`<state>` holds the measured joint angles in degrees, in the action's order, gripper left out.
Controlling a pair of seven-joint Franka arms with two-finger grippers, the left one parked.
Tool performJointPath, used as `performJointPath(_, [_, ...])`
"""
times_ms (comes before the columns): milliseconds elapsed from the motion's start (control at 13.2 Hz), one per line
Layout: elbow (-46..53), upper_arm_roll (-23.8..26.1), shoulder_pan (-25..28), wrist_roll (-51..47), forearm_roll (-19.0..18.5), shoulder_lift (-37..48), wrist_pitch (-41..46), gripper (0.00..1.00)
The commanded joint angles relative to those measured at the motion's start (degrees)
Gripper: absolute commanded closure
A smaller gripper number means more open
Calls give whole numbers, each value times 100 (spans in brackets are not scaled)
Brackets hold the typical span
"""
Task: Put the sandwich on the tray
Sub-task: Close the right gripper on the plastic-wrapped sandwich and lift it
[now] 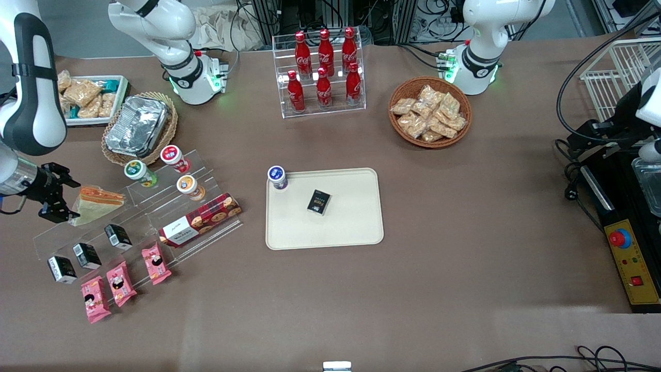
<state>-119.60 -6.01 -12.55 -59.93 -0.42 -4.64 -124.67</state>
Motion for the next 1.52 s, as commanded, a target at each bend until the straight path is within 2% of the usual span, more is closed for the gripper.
performJointPath(0, [-476,21,-55,-27,112,182,-460,3])
performJointPath(228, [-555,21,-186,-27,313,68,-750,3])
performJointPath(380, [-609,21,-186,-27,314,16,-953,6])
performJointPath(456, [-609,29,-186,16,305,7,-980,21])
performJointPath(532, [-600,29,-186,104,314,-2,-1032,47])
performJointPath(608, [-591,29,-160,96,314,-63,-1120,53])
performJointPath(835, [-600,29,-125,78,314,-125,-1235,55])
performJointPath(987, [-600,38,-125,113,314,-134,-1243,72])
performJointPath(1139, [-513,47,-134,200,314,-134,-1252,96])
performJointPath(1215, [-408,56,-134,410,314,-117,-1244,100])
performJointPath(1443, [110,38,-178,1682,323,-73,-999,100])
